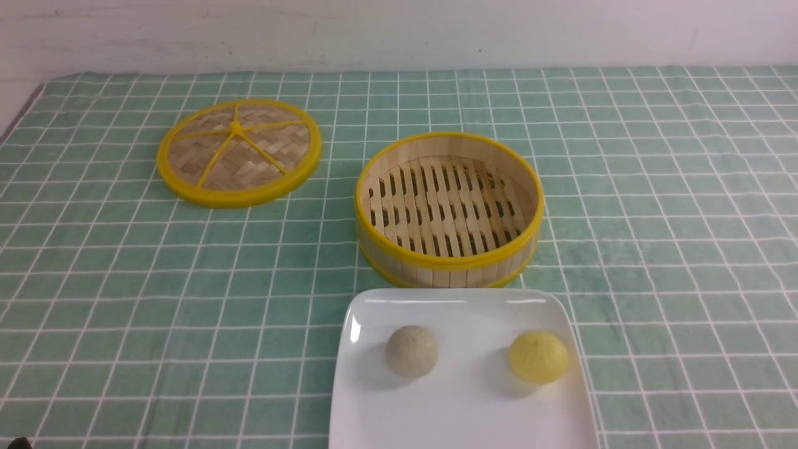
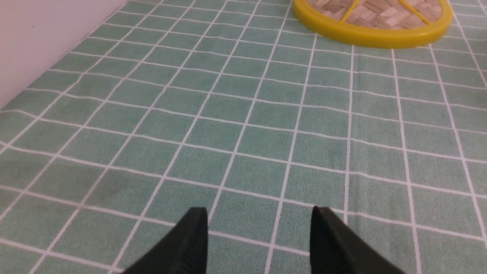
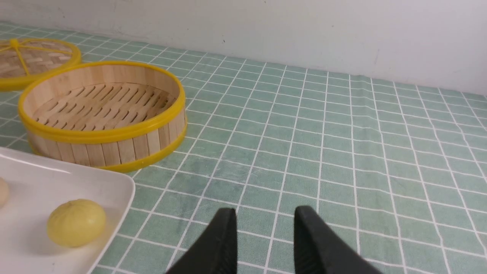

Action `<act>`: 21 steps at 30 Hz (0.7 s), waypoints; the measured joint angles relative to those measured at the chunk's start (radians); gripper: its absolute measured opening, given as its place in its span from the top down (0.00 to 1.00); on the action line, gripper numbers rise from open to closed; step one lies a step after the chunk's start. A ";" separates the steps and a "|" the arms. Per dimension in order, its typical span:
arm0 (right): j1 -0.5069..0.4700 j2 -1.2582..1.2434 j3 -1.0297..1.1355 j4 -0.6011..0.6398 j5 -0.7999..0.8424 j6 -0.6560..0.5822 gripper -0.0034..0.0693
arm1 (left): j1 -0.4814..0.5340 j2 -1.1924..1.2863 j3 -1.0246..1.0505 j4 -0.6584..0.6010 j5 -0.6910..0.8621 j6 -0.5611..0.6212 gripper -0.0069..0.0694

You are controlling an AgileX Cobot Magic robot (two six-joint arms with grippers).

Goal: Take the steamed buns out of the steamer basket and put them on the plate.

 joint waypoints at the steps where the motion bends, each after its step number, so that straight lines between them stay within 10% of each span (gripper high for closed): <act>1: 0.000 0.000 0.000 0.000 0.000 0.000 0.62 | 0.000 0.000 0.000 0.000 0.000 -0.003 0.40; 21: 0.000 0.000 0.000 0.000 0.000 0.000 0.62 | 0.000 0.000 0.000 0.000 0.000 -0.011 0.40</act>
